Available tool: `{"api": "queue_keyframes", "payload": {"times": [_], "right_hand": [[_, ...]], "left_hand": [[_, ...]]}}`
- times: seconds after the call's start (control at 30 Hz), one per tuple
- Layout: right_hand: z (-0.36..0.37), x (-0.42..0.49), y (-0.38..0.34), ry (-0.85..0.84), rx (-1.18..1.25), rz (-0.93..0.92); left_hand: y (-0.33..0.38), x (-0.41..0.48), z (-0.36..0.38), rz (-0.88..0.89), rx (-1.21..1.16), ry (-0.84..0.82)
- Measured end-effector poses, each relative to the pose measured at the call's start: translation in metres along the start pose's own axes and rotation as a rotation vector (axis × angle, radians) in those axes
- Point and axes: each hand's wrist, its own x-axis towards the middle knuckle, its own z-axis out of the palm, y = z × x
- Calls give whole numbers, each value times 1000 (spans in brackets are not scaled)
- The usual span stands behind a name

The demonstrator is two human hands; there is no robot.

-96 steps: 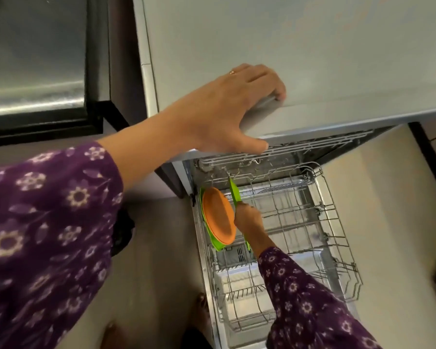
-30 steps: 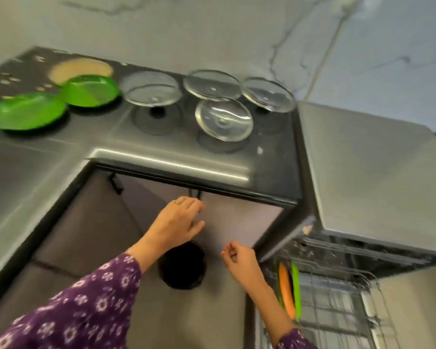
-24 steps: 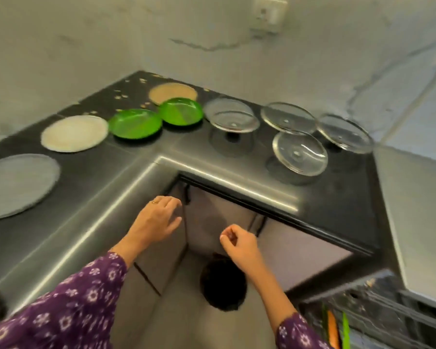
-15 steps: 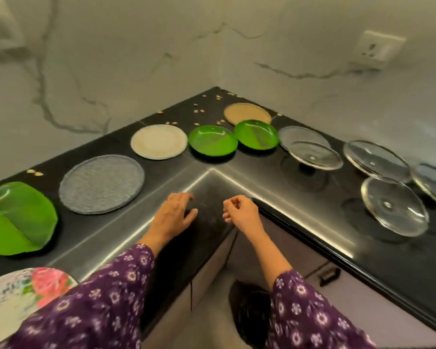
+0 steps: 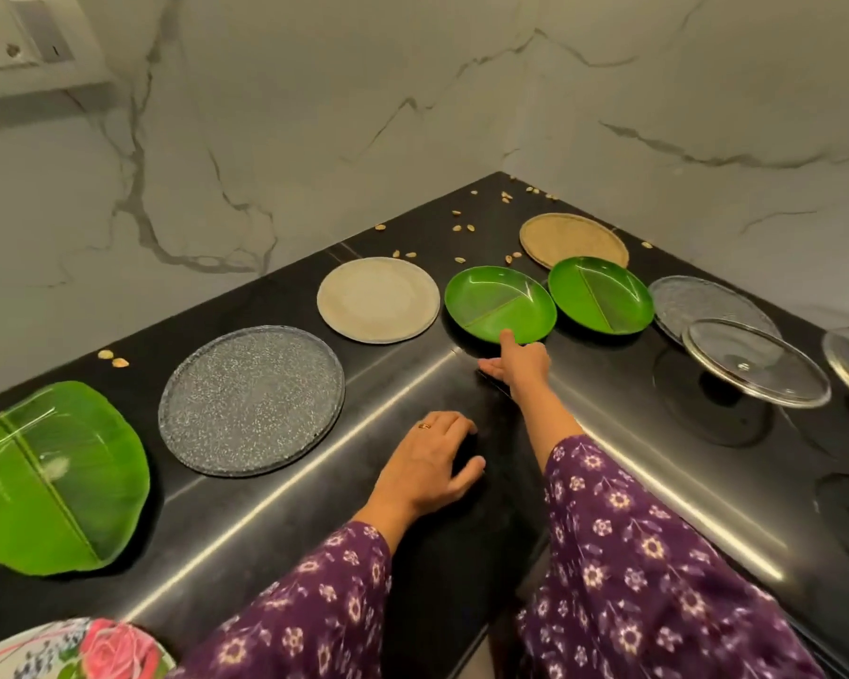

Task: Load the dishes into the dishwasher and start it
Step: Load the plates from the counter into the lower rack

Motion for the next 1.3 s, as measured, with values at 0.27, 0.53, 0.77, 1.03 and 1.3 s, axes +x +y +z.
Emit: {"api": "queue_keyframes", "payload": {"times": [0.27, 0.53, 0.77, 1.03, 1.3], "right_hand": [[4, 22, -11, 101, 197, 95], [-58, -31, -6, 51, 153, -86], [-211, -124, 1, 147, 57, -286], [-420, -243, 63, 403, -56, -311], [-601, -376, 165, 729, -311, -206]], "left_hand": [[-5, 1, 4, 6, 23, -4], [-4, 0, -5, -24, 0, -35], [20, -2, -9, 41, 165, -5], [186, 19, 74, 426, 146, -81], [426, -26, 186, 746, -94, -257]]}}
